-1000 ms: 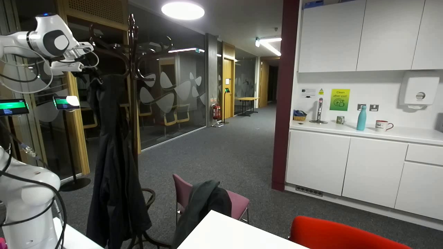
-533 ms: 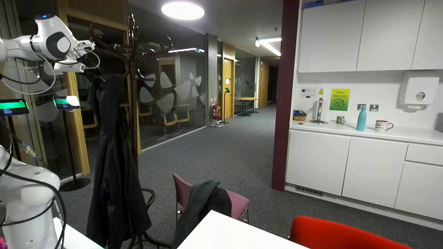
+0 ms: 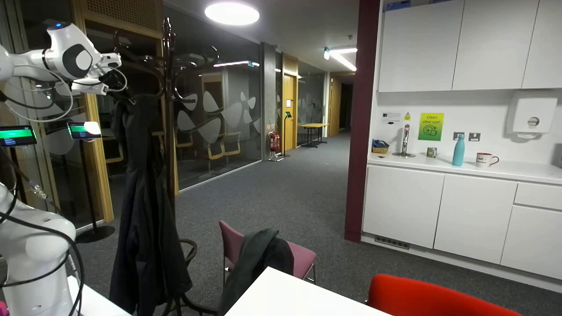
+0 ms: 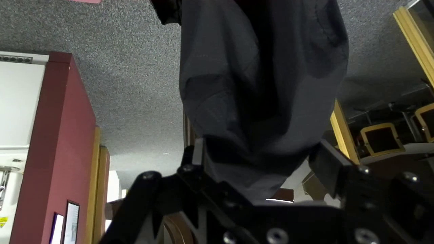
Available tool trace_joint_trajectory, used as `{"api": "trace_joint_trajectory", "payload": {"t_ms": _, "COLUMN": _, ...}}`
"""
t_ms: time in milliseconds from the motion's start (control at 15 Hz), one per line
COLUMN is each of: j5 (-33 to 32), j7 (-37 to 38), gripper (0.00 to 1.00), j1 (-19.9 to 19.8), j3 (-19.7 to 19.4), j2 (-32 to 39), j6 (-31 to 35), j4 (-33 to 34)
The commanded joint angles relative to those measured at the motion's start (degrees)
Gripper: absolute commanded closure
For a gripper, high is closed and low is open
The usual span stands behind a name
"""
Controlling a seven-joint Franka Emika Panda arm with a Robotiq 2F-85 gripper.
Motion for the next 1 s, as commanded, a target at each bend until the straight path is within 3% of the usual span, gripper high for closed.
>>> {"api": "trace_joint_trajectory", "payload": {"t_ms": 0, "j5": -0.68, "j7": 1.78, "gripper": 0.47, "j1": -0.18, "j3": 0.41, "j2": 0.51, "j6": 2.51, "j4": -0.38}}
{"api": "trace_joint_trajectory", "payload": {"t_ms": 467, "j5": -0.7, "j7": 1.82, "gripper": 0.99, "j1": -0.06, "j3": 0.3, "j2": 1.15, "j6": 2.21, "j4": 0.21}}
{"api": "trace_joint_trajectory", "payload": {"t_ms": 933, "j5": -0.48, "j7": 1.17, "gripper": 1.0, "j1": 0.36, "j3": 0.07, "j2": 1.26, "j6": 1.01, "j4": 1.15}}
